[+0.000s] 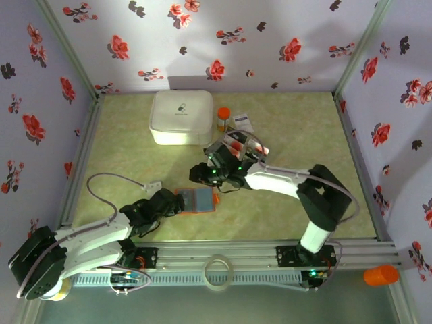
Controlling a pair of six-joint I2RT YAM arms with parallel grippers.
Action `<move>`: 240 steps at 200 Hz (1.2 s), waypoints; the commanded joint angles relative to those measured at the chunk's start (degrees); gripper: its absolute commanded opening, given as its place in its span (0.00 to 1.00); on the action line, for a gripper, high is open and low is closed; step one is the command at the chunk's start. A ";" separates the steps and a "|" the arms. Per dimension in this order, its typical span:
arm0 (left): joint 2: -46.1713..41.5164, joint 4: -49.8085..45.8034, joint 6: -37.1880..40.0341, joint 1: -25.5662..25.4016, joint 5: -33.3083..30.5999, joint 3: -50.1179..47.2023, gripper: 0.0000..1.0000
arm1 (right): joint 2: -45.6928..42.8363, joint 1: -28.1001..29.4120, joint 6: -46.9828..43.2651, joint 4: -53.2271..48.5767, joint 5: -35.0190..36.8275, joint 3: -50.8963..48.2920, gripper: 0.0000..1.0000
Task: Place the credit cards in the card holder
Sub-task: Move the card holder to the bottom-center of the table.
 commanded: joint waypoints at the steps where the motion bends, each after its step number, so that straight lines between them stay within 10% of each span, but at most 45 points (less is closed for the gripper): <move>1: 0.80 0.74 0.66 -0.04 0.50 0.23 1.00 | -3.57 -0.15 -10.52 -17.69 9.86 -1.29 0.44; 103: 1.96 0.89 1.17 0.00 0.61 0.78 1.00 | 1.66 0.24 -15.32 -22.45 12.67 -2.18 0.46; 179: 2.72 1.61 2.16 -0.01 1.40 3.38 1.00 | 0.10 -1.84 -14.76 -21.08 12.84 -4.48 0.00; 240: 5.94 3.96 3.80 -0.01 2.77 5.84 1.00 | -7.12 -3.80 -13.68 -22.02 14.29 -8.94 0.00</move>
